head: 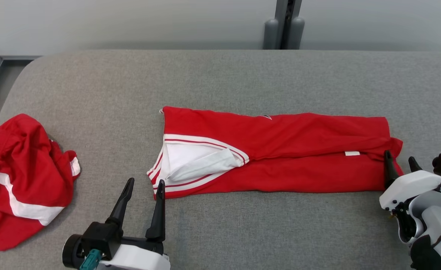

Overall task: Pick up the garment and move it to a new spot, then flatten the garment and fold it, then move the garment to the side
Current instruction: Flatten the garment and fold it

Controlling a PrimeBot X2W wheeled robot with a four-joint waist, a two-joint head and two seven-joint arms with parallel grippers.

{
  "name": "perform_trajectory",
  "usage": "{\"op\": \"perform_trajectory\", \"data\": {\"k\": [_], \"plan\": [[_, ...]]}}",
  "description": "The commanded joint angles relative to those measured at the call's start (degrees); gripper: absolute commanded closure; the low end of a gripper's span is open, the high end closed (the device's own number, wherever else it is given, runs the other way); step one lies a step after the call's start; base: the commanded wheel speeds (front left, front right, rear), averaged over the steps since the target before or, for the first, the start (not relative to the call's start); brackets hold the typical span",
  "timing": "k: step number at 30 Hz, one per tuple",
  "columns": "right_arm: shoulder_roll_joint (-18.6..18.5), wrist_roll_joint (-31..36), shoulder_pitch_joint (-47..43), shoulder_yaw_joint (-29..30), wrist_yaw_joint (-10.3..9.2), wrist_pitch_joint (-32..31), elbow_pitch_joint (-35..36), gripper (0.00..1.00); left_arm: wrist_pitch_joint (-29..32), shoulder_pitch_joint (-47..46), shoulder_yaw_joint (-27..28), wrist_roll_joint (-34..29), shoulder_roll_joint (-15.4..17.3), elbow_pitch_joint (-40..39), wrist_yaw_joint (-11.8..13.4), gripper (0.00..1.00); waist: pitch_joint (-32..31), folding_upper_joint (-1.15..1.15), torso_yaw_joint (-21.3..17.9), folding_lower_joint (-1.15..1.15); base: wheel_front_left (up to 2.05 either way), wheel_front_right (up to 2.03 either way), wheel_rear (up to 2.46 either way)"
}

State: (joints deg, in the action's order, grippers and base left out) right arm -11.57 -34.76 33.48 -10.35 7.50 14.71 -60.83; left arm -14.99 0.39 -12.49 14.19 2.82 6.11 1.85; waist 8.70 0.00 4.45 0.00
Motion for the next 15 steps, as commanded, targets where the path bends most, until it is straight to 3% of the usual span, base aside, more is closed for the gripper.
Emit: {"op": "perform_trajectory", "data": {"k": [1,9,10,11,13,14,15], "plan": [[-0.46,0.24,1.19,-0.44,0.01,0.36,-1.18,0.0,-0.27,-1.28,-0.15,-0.16,0.18,0.21,-0.17,0.0,1.16,0.0,0.59,0.0,0.0,0.0,0.0],[-0.13,-2.07,3.19,-1.18,0.0,0.29,-6.76,0.0,-0.27,-3.16,-1.46,0.01,0.18,1.02,-0.62,0.0,2.74,0.0,1.61,0.0,0.0,0.0,0.0],[0.28,-2.62,2.88,-1.83,0.0,0.05,-7.77,0.09,-0.27,-3.54,-1.51,-0.12,0.18,1.02,-0.63,0.0,2.86,0.0,1.85,0.0,0.0,0.0,0.0],[0.44,-2.77,2.68,-2.27,0.0,-0.22,-8.06,0.41,-0.27,-3.67,-1.49,-0.21,0.17,1.03,-0.67,0.0,2.91,0.0,1.96,0.0,0.0,0.0,0.0],[0.55,-3.39,2.43,-2.97,0.0,-0.29,-8.24,0.75,-0.27,-3.67,-1.35,-0.39,0.18,1.07,-0.69,0.0,2.93,0.0,2.12,0.0,0.0,0.0,0.0],[0.47,-3.51,2.36,-3.38,0.0,-0.3,-8.18,1.0,-0.27,-3.56,-1.3,-0.49,0.18,1.12,-0.65,0.0,2.89,0.0,2.17,0.0,0.0,0.0,0.0],[0.25,-3.67,2.29,-3.82,0.0,-0.26,-8.11,1.0,-0.27,-3.53,-1.26,-0.54,0.18,1.18,-0.67,0.0,2.84,0.0,2.19,0.0,0.0,0.0,0.0]]}}
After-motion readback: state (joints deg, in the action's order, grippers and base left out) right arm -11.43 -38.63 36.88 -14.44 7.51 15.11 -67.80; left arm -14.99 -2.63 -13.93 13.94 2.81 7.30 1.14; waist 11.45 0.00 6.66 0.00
